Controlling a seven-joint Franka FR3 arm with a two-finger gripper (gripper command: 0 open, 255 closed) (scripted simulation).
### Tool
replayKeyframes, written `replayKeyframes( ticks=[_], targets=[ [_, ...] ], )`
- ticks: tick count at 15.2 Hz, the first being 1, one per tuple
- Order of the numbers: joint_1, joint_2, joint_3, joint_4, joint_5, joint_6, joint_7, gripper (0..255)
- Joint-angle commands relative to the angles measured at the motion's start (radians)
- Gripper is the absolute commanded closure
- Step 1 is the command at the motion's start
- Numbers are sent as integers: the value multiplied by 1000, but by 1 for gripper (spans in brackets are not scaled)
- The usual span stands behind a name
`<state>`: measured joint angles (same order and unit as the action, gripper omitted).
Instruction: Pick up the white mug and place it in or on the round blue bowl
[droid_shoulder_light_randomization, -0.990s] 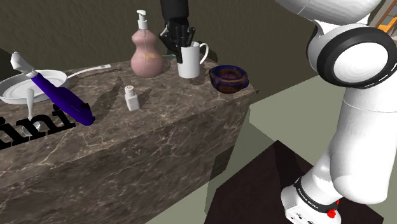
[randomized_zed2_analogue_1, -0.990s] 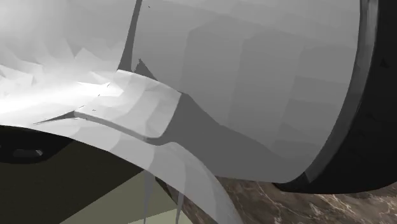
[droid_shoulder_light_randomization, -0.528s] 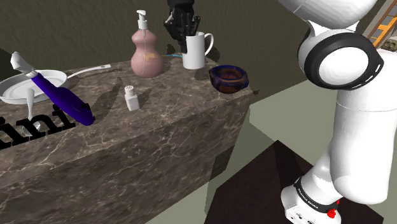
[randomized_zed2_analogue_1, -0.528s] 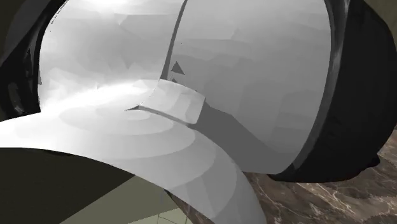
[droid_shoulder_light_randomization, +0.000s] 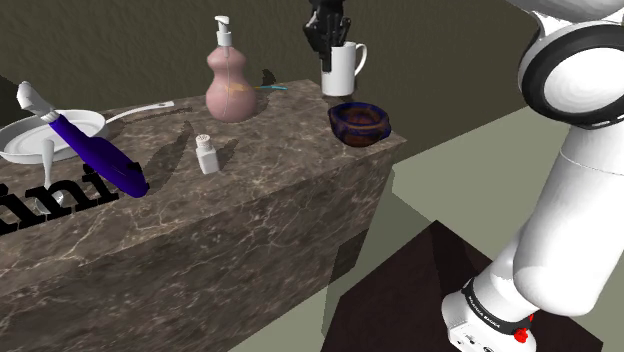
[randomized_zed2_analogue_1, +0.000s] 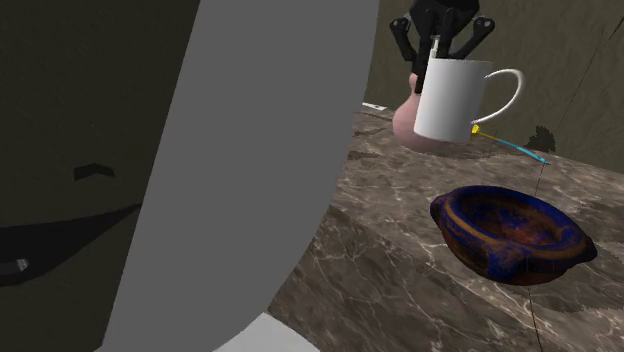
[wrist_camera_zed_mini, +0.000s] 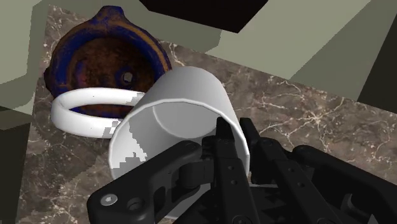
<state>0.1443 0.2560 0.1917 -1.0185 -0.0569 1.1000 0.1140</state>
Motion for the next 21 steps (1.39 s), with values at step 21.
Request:
replayKeyframes(
  ticks=[21],
  targets=[
    [-184,-195,-110,-390,-1,206,-283,255]
  ],
)
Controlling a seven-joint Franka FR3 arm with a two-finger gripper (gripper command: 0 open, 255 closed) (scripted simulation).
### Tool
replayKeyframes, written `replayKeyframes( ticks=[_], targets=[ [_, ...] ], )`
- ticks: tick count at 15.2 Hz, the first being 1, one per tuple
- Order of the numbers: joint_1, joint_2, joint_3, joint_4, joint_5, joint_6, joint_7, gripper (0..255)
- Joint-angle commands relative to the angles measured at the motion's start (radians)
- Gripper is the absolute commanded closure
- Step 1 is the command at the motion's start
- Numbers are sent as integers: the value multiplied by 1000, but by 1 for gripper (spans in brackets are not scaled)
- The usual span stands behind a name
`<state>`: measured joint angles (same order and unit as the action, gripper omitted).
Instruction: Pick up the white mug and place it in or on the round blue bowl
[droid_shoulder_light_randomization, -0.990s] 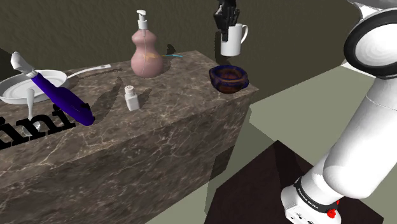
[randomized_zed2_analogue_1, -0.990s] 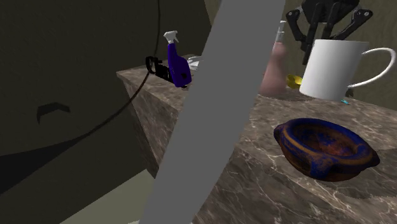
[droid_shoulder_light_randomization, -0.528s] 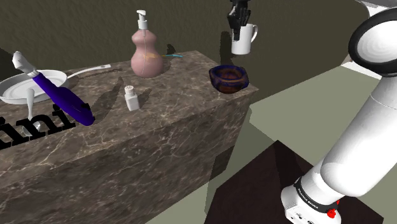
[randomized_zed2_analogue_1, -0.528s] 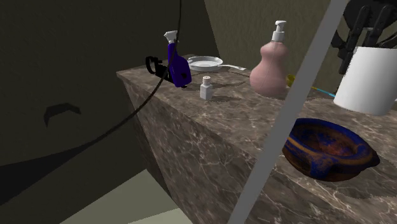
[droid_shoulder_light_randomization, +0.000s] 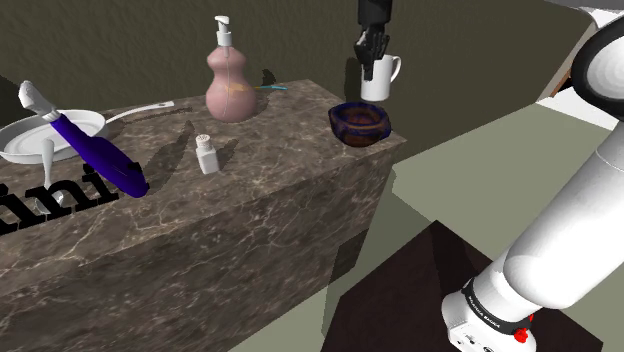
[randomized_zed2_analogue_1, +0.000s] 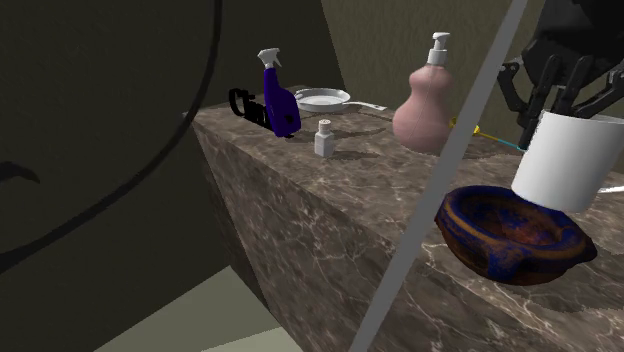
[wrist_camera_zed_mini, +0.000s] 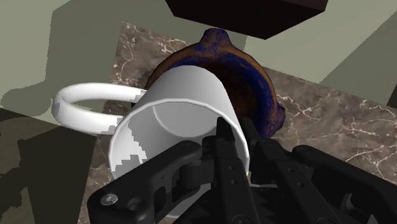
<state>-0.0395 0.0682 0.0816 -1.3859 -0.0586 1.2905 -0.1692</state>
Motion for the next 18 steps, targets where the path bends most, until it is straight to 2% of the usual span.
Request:
replayKeyframes(
  ticks=[1,7,14,15,18],
  targets=[
    [-1,-13,-1,-44,1,31,1,255],
    [-3,-41,-2,-160,4,120,3,255],
    [-3,-41,-2,-160,4,120,3,255],
    [-3,-41,-2,-160,4,120,3,0],
    [-3,-41,-2,-160,4,120,3,0]
  ],
)
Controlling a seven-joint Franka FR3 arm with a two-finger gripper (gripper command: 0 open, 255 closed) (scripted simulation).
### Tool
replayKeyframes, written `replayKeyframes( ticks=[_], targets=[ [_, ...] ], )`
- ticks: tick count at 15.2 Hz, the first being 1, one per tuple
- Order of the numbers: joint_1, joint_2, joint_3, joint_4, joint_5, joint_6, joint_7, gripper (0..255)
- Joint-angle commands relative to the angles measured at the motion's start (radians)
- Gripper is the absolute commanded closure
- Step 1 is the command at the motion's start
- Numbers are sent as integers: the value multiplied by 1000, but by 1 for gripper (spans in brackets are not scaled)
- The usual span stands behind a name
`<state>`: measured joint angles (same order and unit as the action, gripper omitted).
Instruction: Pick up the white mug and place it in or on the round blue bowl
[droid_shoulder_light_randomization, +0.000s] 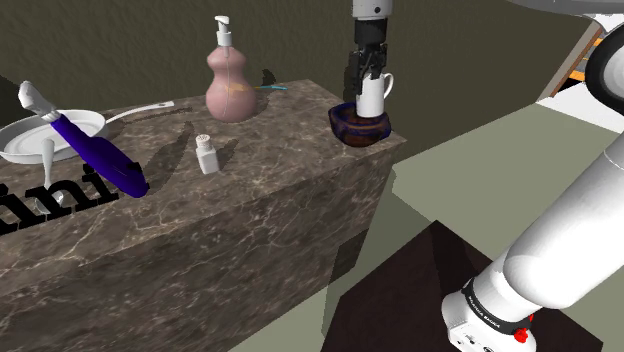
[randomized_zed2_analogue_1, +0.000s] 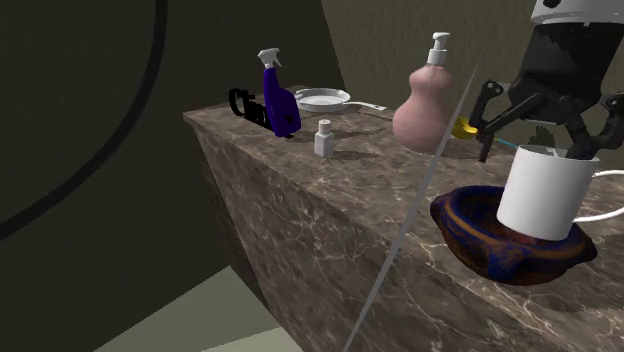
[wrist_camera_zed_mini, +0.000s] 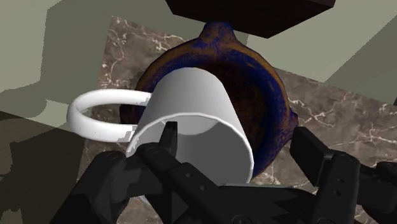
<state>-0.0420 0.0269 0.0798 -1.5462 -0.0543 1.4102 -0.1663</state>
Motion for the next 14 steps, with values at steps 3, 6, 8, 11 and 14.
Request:
replayKeyframes(
  ticks=[3,6,8,11,14],
  targets=[
    [1,18,1,56,-1,-38,1,0],
    [7,81,5,234,-7,-153,2,0],
    [7,81,5,233,-7,-153,2,0],
    [7,81,5,234,-7,-153,2,0],
    [7,81,5,234,-7,-153,2,0]
  ],
)
